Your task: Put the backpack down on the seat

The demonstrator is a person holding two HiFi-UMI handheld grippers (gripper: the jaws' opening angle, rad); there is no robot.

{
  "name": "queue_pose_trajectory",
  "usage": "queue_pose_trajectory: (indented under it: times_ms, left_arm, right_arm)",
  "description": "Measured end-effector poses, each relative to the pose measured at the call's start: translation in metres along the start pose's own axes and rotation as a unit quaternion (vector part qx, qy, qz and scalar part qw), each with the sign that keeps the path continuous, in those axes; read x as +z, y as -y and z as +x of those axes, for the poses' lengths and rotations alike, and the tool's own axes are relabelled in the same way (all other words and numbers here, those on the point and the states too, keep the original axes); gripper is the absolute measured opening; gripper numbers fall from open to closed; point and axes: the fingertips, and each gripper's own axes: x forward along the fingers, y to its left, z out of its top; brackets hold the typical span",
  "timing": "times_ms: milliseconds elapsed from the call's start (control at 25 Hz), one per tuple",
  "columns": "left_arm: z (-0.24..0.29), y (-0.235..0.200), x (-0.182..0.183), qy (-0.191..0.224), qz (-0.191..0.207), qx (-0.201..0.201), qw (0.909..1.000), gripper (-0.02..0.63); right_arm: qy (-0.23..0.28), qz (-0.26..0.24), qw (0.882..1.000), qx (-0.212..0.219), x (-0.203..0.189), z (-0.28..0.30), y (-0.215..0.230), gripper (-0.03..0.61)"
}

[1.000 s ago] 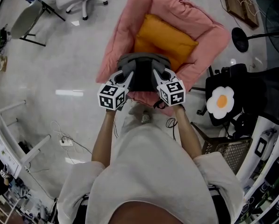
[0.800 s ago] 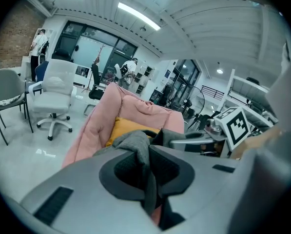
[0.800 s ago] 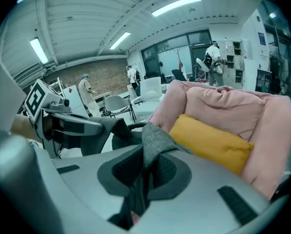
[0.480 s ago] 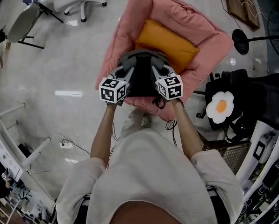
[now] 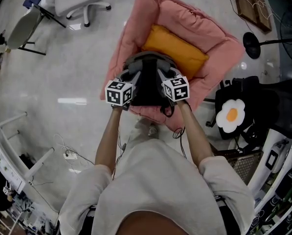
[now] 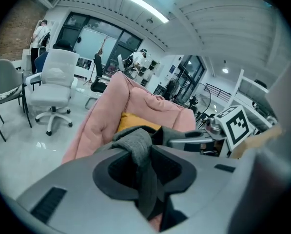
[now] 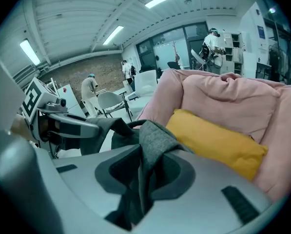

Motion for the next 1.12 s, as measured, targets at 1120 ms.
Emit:
queue_pose_trajectory:
  times_ms: [1120]
  left_arm:
    - [-0.099,0.065,-0.013,0.087,0.056,0.061,0.9927,0.244]
  right_arm:
    - [0.094,-0.051,0.994,-0.029,-0.009,-0.119,-0.033,0.238]
